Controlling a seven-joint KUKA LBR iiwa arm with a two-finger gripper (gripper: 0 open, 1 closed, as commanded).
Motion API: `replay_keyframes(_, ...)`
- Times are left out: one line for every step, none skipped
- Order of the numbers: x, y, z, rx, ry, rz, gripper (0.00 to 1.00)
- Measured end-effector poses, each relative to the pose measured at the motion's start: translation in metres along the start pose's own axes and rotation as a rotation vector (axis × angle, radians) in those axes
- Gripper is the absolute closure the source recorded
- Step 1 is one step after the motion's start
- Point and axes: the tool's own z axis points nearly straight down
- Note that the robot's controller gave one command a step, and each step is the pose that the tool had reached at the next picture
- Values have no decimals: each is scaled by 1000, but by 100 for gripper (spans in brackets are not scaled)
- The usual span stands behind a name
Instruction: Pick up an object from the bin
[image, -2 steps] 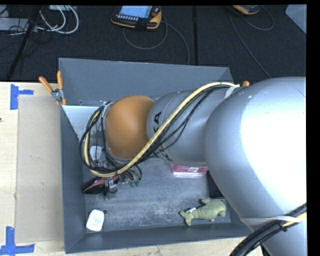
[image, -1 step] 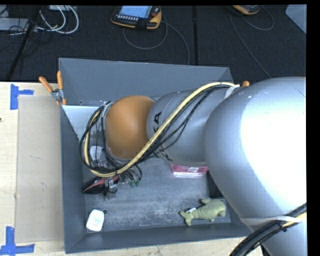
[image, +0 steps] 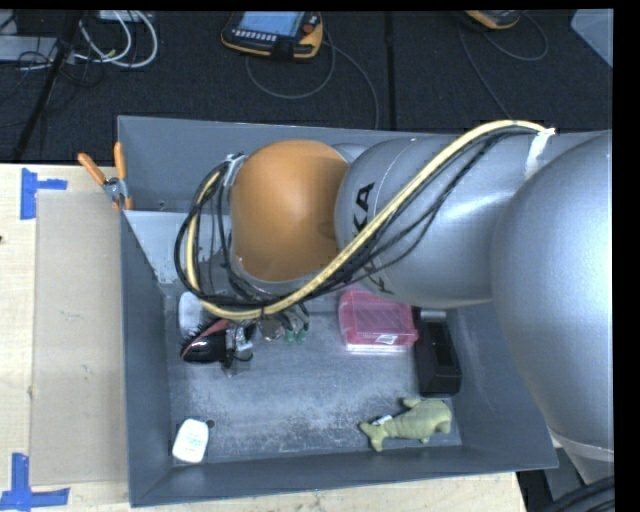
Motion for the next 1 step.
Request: replay_keyframes(0, 0, 0, 0, 0, 1, 100)
